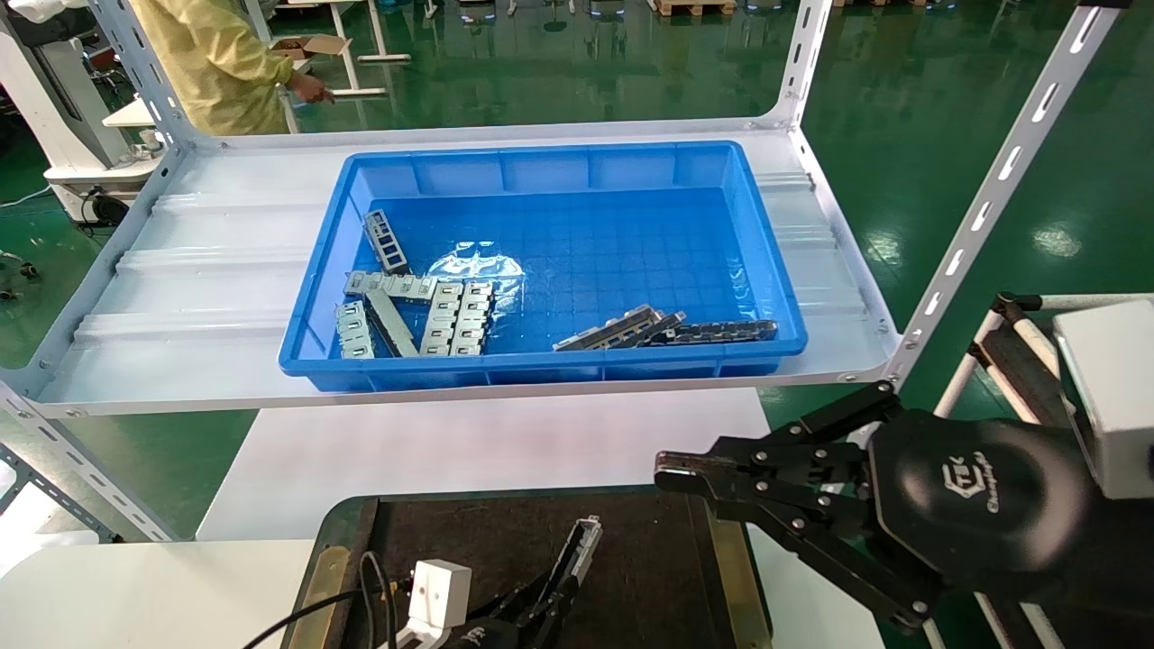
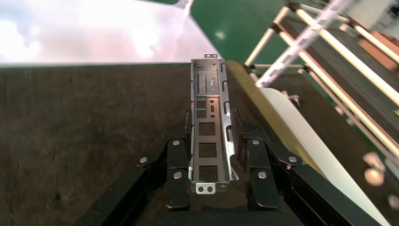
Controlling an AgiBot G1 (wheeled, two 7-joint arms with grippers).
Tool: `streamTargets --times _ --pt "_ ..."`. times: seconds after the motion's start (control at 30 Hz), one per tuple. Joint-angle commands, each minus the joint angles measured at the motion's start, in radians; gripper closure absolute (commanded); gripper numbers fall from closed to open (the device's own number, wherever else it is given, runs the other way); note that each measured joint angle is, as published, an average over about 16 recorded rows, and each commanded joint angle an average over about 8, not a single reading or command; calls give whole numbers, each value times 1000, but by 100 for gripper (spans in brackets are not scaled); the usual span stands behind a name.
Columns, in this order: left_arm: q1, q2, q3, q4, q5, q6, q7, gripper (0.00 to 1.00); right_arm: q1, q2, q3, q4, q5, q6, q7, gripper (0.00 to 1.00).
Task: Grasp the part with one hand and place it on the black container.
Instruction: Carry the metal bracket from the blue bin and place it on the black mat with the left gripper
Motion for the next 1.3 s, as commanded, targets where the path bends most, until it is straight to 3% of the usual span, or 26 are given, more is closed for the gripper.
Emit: streamTargets --times 0.03,0.37,0.6,0.9,1.3 --pt "1 27 13 5 -4 -59 -14 100 0 0 0 0 0 0 0 100" --pt "-48 194 40 104 -16 -239 -31 100 0 0 0 0 0 0 0 100" --pt "-77 282 20 189 5 -296 -37 100 0 0 0 0 0 0 0 100" --pt "-117 304 51 239 31 -312 -95 100 0 0 0 0 0 0 0 100" --pt "-158 308 156 279 63 -381 -239 100 0 0 0 0 0 0 0 100"
